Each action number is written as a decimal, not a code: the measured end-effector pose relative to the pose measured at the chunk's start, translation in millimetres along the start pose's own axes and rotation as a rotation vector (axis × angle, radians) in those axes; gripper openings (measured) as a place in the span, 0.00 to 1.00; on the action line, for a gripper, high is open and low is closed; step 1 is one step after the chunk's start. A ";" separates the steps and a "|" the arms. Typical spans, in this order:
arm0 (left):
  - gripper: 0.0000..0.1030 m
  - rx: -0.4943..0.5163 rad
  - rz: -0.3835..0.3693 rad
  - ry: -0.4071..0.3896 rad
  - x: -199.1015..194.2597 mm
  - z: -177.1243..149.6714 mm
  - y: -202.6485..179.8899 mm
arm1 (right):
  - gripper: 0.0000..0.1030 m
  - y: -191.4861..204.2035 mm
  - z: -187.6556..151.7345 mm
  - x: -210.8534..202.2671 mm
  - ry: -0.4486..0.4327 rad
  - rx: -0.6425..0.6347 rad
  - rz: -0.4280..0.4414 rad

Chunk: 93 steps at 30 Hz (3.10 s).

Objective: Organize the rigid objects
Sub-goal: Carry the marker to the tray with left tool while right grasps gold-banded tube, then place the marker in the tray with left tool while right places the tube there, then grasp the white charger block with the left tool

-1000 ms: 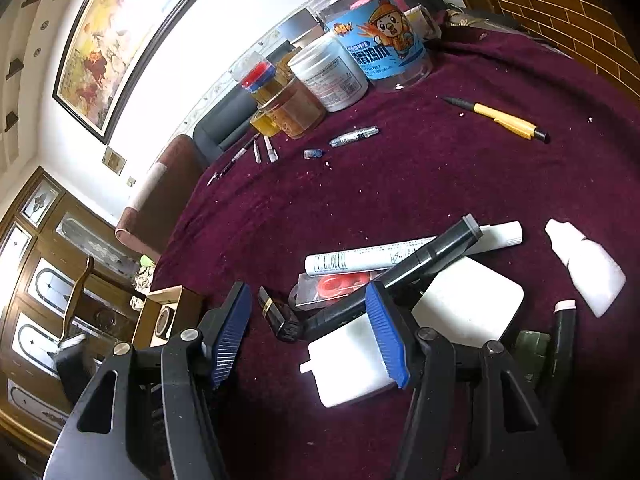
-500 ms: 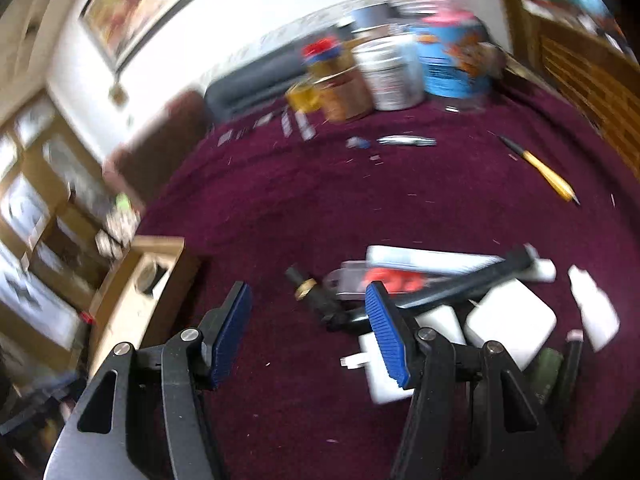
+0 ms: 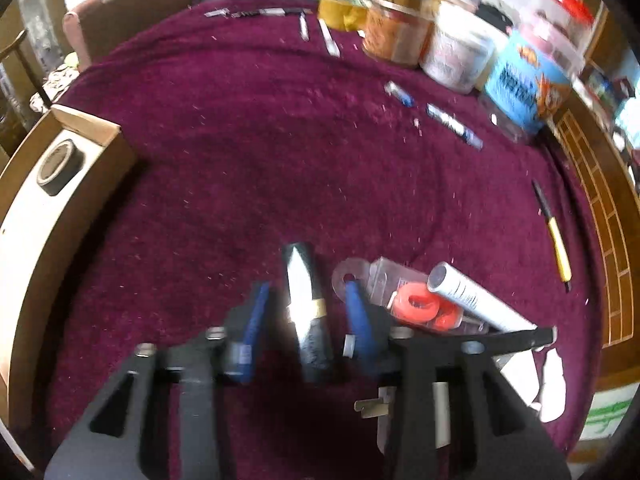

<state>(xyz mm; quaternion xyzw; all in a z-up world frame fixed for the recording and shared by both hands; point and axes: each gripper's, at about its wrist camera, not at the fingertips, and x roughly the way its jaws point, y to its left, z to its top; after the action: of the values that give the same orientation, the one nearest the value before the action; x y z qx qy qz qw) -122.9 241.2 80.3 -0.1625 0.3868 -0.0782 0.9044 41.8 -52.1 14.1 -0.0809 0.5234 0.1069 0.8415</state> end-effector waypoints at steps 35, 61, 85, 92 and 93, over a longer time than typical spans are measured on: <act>0.19 -0.062 0.150 0.245 147.9 105.6 81.4 | 0.15 170.2 63.9 0.1 0.059 0.112 0.368; 0.79 0.273 0.314 -0.201 8.3 17.9 -114.0 | 0.67 -33.4 -83.7 -109.8 -0.486 0.412 -0.188; 0.80 0.273 0.179 0.150 156.3 -37.4 -170.6 | 0.67 -159.0 -105.7 -85.8 -0.379 0.578 0.401; 0.92 0.301 0.166 0.155 157.9 -42.0 -173.5 | 0.67 -121.0 -67.1 -42.6 -0.234 0.462 0.439; 0.92 0.290 0.154 0.152 156.3 -41.0 -171.0 | 0.67 -116.6 -65.3 -38.3 -0.229 0.449 0.403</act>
<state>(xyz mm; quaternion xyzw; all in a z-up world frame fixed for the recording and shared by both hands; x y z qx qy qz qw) -47.6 30.1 9.0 0.0061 0.4500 -0.0757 0.8898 -0.1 -184.4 22.7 0.2246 0.4415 0.1617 0.8535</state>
